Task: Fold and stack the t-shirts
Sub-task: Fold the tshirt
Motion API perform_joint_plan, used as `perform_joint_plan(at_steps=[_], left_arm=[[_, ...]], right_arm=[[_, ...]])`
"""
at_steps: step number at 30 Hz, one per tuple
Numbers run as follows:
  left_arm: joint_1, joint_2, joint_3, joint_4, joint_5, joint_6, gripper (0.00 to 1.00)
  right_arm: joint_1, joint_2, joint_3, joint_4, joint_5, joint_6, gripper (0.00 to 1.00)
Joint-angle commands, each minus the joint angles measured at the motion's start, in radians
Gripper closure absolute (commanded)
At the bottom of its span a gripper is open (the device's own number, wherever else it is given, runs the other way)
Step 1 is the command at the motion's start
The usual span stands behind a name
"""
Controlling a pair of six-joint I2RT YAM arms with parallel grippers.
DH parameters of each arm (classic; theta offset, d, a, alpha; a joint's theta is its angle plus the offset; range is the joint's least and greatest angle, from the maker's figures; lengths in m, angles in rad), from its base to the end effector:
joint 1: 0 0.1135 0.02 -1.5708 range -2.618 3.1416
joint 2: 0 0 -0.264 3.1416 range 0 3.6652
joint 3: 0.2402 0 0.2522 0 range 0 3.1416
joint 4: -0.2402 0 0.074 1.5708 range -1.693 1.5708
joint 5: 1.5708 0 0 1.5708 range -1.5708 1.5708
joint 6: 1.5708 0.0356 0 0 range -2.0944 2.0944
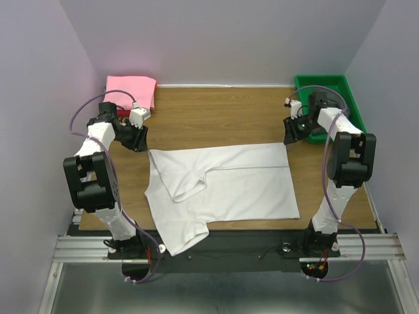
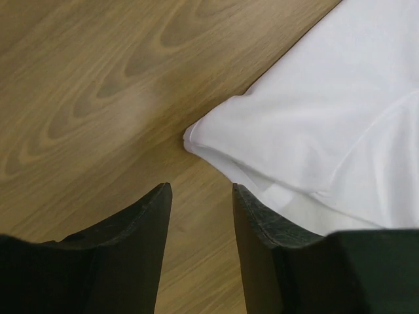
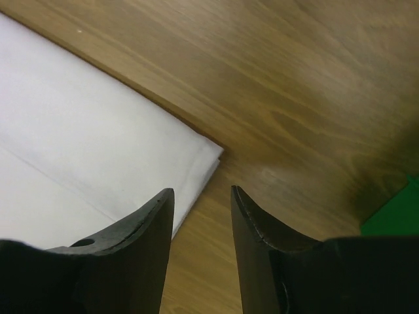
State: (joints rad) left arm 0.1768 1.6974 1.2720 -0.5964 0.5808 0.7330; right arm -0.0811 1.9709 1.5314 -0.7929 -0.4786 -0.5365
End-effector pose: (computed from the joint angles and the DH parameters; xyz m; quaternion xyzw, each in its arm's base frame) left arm 0.3533 0.0433 0.2404 0.3278 0.8655 -0.1335 0.3544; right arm 0.4051 -0.0165 0.2071 -0.2550 0.9239 0.1729 0.2269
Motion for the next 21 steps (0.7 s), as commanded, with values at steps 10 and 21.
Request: perform_joint_plan(at_steps=[10, 21], left_arm=[[0.001, 0.094, -0.088, 0.155, 0.157, -0.32, 0.48], [0.0, 0.174, -0.063, 0.217, 0.155, -0.38, 0.7]], right_arm=[[-0.037, 0.051, 0.032, 0.041, -0.17, 0.171, 0.6], [-0.009, 0.144, -0.001, 0.112, -0.115, 0.179, 0.63]])
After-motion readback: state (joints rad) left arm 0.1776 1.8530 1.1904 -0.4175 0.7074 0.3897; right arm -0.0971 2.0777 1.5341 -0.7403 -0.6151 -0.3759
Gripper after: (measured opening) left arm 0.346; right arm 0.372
